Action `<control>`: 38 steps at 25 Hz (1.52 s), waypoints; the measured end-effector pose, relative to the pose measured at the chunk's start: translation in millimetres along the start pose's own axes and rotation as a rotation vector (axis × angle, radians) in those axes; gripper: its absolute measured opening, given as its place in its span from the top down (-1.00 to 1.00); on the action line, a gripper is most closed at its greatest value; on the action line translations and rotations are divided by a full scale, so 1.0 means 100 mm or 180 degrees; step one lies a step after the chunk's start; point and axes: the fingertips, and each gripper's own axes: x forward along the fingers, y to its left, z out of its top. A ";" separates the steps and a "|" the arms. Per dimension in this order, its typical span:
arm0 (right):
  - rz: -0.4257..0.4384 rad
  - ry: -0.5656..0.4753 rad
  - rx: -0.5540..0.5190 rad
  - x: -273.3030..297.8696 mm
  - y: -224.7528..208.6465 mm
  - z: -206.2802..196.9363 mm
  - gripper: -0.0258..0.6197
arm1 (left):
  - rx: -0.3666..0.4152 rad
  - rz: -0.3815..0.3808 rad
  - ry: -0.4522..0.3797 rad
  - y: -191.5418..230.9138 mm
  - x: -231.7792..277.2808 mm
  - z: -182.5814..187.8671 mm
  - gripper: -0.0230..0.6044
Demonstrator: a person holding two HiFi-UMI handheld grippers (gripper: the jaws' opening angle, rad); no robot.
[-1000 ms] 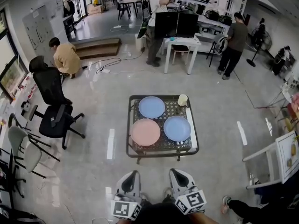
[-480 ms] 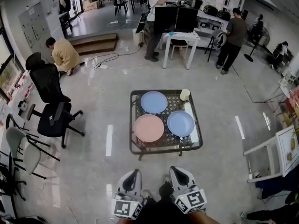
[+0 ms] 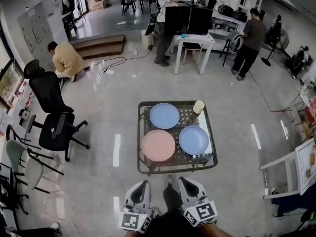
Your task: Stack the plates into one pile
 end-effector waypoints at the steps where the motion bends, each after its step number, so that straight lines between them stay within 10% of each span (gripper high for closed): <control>1: 0.0015 0.0000 -0.0001 0.12 -0.07 0.03 0.89 | 0.0007 0.0011 -0.0001 0.05 0.14 0.02 0.88; 22: 0.0281 0.0108 0.0044 1.93 -1.58 0.47 0.90 | 0.0065 0.0314 0.0191 0.65 2.34 0.30 0.88; 38: -0.0264 0.0300 0.0165 2.83 -2.00 0.14 0.89 | 0.0009 0.0008 0.0487 1.50 3.28 -0.07 0.88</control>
